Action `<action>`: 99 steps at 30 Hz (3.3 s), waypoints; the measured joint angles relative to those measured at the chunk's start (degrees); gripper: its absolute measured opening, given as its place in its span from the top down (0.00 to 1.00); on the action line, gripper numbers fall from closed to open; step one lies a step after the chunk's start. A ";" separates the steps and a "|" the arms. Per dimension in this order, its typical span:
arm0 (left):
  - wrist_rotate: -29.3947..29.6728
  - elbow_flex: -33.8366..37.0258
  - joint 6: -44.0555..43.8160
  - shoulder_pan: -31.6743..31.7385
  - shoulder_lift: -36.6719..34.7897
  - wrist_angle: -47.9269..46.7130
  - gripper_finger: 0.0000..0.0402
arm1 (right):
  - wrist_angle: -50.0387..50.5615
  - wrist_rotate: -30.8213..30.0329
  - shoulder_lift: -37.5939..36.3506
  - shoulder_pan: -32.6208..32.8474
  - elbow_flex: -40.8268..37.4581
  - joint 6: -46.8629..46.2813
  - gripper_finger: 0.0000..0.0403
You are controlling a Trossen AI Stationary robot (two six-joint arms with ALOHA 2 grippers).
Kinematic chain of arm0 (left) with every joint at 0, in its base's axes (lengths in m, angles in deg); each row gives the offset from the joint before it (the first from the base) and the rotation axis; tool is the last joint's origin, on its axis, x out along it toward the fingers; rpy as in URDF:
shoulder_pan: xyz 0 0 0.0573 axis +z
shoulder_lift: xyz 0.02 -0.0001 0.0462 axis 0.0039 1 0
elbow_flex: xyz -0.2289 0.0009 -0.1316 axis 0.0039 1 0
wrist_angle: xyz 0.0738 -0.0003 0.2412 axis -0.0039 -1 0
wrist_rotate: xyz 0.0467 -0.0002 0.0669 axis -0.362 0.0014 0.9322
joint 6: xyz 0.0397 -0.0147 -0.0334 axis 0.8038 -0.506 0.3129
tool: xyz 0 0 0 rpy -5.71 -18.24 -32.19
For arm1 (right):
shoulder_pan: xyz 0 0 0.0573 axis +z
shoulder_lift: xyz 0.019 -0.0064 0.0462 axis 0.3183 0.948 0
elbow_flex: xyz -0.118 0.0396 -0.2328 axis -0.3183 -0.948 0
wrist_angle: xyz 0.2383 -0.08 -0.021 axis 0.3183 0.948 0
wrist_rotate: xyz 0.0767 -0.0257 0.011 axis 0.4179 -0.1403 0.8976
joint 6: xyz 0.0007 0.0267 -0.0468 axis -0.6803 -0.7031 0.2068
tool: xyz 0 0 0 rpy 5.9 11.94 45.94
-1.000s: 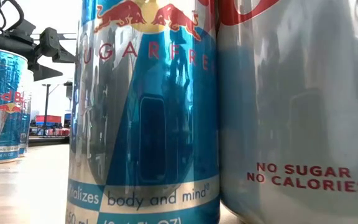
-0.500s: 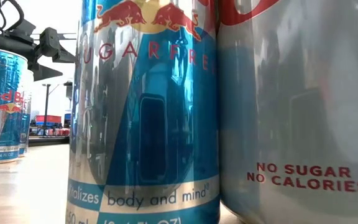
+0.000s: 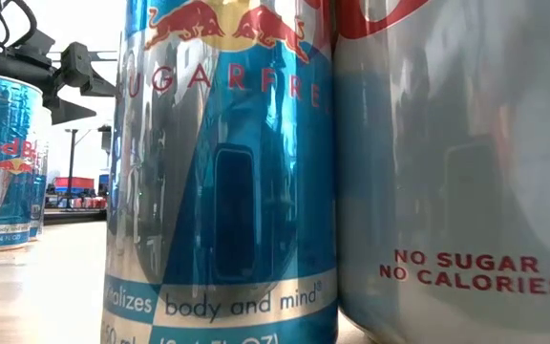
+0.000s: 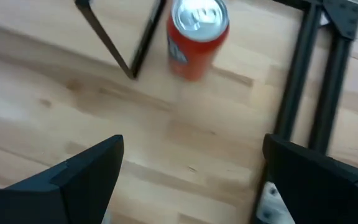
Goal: Place canned beverage on shelf
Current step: Put the top right red soda can on the shelf
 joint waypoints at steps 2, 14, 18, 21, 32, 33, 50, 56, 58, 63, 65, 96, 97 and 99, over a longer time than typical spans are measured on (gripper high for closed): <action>0.00 0.00 -0.01 0.01 0.00 -0.01 0.08 | -1.20 -0.03 1.09 -0.78 0.77 0.00 0.08; -0.01 0.00 0.00 0.01 0.00 0.00 0.08 | -1.45 5.76 10.06 -8.45 5.83 -8.67 0.08; 0.00 0.00 0.00 0.01 0.00 0.00 0.08 | -1.70 8.91 13.83 -13.17 7.56 -9.01 0.08; -0.02 0.00 0.01 0.01 -0.01 0.00 0.08 | -1.82 11.56 15.59 -16.21 8.51 -9.92 0.08; -0.01 -0.01 0.00 0.00 0.00 0.00 0.08 | -3.57 12.23 15.12 -23.65 10.17 -18.09 0.08; -0.02 -0.01 0.00 -0.01 0.00 0.00 0.08 | -3.56 12.22 15.12 -24.31 10.17 -20.19 0.08; -0.01 0.00 -0.01 0.01 0.00 -0.01 0.08 | -4.64 15.25 26.87 -26.35 14.39 -61.05 0.08; 0.00 0.00 0.01 0.01 -0.01 0.00 0.08 | -1.44 13.86 29.72 -26.35 18.87 -61.29 0.08; -0.01 0.00 0.01 0.01 0.00 -0.02 0.08 | 0.87 12.72 29.96 -26.35 19.91 -63.22 0.08; -0.02 0.00 0.00 0.01 -0.01 0.00 0.08 | 5.51 8.95 28.68 -26.35 21.12 -70.50 0.08; 0.00 0.00 0.01 -0.01 -0.01 0.00 0.08 | 5.23 8.64 27.81 -26.38 21.33 -72.23 0.08; 0.00 0.00 0.01 0.00 0.00 -0.02 0.08 | 6.15 11.22 33.57 -30.52 21.29 -75.95 0.08; 0.00 0.00 0.01 -0.01 -0.01 0.00 0.08 | 5.72 11.24 34.07 -30.86 21.29 -75.83 0.08; -0.01 0.00 0.01 0.01 0.01 -0.01 0.08 | 5.05 11.25 34.83 -31.49 21.29 -75.36 0.08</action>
